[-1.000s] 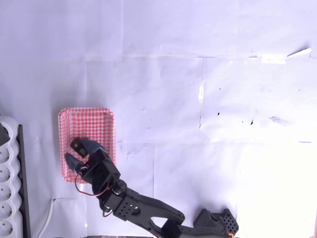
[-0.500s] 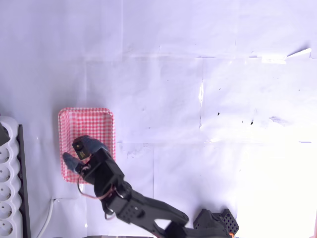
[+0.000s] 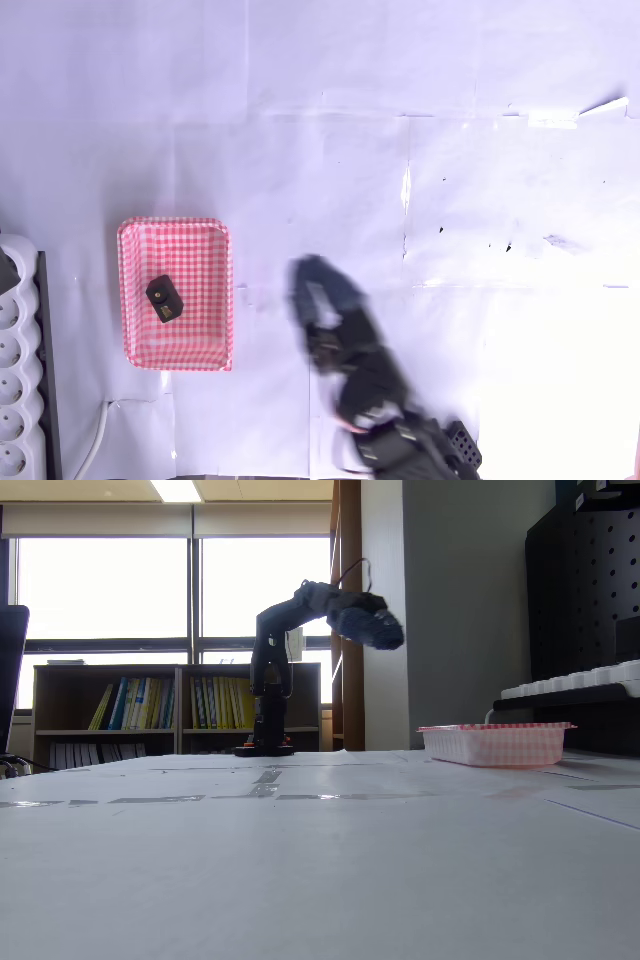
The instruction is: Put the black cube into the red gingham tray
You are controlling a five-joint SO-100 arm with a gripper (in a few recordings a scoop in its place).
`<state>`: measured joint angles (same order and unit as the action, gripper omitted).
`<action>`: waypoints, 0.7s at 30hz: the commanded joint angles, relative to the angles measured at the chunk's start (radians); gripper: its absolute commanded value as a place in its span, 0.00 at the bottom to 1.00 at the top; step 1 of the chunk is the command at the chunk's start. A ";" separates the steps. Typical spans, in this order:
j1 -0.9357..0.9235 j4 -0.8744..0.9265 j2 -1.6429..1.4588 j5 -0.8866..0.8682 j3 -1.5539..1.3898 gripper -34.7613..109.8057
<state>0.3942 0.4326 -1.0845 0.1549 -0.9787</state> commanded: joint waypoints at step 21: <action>-0.391 0.881 1.227 -0.167 0.965 0.24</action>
<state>0.0107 1.1996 0.0920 -0.0092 -0.0031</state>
